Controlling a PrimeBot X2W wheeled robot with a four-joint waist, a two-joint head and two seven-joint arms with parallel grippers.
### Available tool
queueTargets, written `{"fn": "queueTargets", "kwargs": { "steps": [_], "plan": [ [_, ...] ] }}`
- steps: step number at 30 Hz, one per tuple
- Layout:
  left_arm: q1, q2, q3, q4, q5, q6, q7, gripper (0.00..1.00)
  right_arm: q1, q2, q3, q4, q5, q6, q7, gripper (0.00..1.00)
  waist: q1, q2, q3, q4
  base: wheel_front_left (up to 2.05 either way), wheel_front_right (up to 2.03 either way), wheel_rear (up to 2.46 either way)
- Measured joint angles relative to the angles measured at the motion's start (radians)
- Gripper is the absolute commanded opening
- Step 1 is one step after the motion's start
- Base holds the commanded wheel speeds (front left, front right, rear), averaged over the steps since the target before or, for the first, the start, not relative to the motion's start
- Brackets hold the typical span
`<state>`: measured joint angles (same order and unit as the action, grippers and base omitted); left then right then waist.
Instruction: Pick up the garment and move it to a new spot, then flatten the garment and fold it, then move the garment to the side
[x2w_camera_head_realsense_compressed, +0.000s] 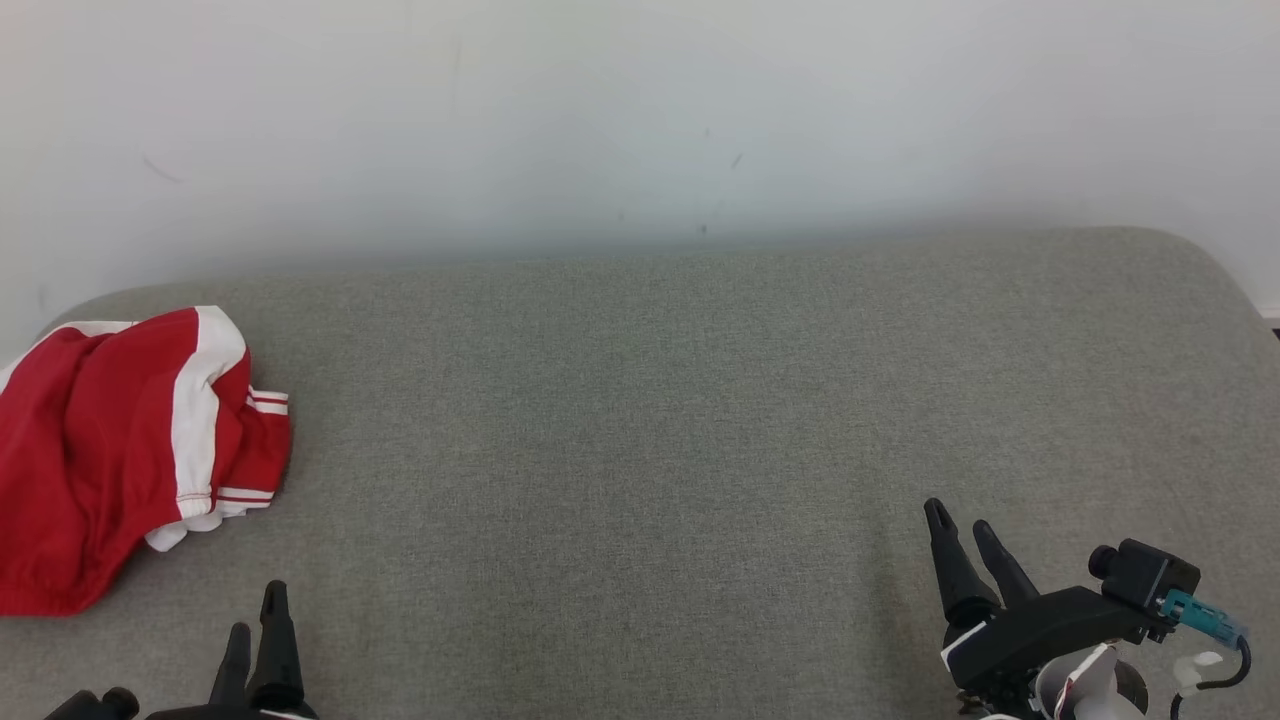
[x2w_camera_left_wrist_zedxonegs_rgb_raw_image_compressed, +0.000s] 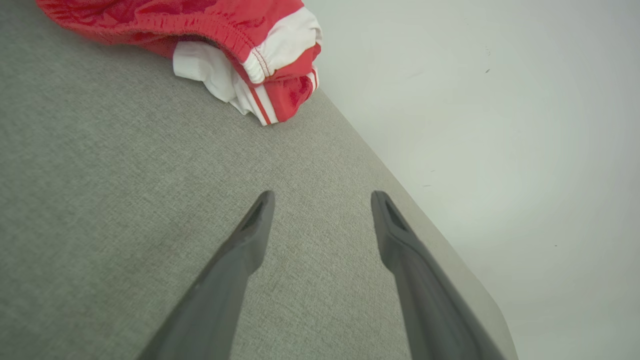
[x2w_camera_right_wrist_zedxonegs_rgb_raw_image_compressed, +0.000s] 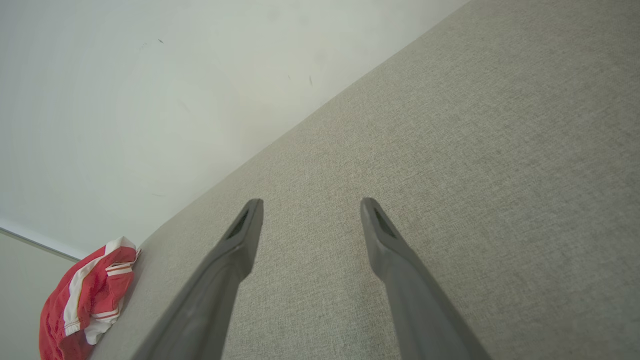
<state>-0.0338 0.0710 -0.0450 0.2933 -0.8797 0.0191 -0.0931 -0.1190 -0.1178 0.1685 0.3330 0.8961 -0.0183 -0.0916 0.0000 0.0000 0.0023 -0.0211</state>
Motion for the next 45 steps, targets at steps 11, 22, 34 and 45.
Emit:
{"fn": "queueTargets", "kwargs": {
  "steps": [11,22,34,45],
  "plan": [
    [0.000,-0.007,0.023,0.003,0.184,0.025,-0.035,1.00,-0.018,-0.016,0.024,-0.002,-0.149,-0.026,-0.034,1.00,0.0000,0.0000,-0.004,-0.005,0.00,0.00,0.00],
    [0.004,-0.011,0.038,-0.006,0.374,0.052,-0.068,1.00,-0.018,-0.014,0.001,0.001,-0.283,-0.053,-0.077,1.00,0.0000,0.0000,-0.009,-0.010,0.00,0.00,0.00],
    [0.008,-0.011,0.031,-0.020,0.586,0.079,-0.085,1.00,-0.018,-0.014,0.027,0.014,-0.444,-0.080,-0.109,1.00,0.0000,-0.0001,-0.011,-0.014,0.00,0.00,0.00],
    [0.011,-0.011,0.024,-0.038,0.765,0.105,-0.095,1.00,-0.019,-0.014,0.046,0.015,-0.566,-0.106,-0.129,1.00,0.0000,0.0000,-0.012,-0.019,0.00,0.00,0.00]
  ]
}}
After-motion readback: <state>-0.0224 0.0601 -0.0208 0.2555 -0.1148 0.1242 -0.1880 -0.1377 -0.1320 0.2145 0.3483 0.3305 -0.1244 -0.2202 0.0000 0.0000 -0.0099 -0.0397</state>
